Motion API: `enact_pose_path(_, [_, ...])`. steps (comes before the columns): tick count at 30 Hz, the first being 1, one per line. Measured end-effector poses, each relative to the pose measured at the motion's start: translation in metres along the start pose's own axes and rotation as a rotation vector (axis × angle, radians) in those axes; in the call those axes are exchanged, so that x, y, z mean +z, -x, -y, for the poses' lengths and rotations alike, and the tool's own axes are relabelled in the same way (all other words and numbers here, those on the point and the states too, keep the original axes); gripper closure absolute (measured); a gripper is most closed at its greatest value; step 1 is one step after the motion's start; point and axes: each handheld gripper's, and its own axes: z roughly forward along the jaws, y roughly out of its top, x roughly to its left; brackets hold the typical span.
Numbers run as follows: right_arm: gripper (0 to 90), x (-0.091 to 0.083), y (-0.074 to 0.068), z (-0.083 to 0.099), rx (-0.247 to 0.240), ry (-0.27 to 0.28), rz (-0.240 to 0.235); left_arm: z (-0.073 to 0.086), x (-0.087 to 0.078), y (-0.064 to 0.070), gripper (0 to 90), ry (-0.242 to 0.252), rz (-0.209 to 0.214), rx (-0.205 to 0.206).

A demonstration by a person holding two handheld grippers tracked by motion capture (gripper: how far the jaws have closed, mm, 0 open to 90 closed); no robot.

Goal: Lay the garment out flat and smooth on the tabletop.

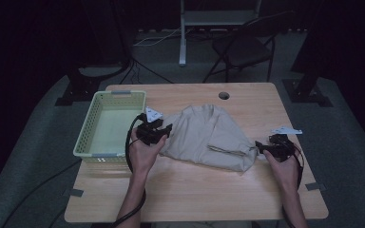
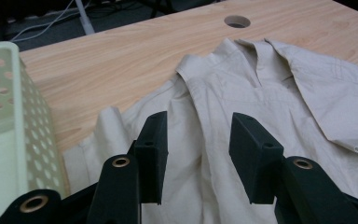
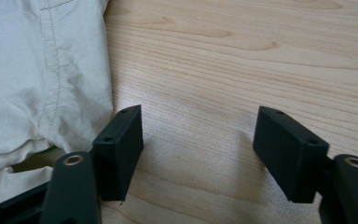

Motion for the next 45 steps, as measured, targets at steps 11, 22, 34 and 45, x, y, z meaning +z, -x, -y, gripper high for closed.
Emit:
enact_pose_path(11, [39.5,-0.002,-0.002,0.001,-0.018,0.016,0.006,0.008,0.009,0.008,55.8,-0.018,0.021,0.003])
enact_pose_path(22, [42.0,-0.007,-0.005,0.001,-0.036,0.06,0.006,0.015,0.021,0.016,54.3,-0.046,0.047,0.013])
enact_pose_path(34, [43.1,-0.011,-0.008,0.0,-0.056,0.096,0.001,0.027,0.03,0.021,52.9,-0.058,0.068,0.001])
enact_pose_path(45, [44.2,-0.013,-0.01,0.0,-0.072,0.111,0.001,0.038,0.042,0.03,51.6,-0.092,0.084,0.009])
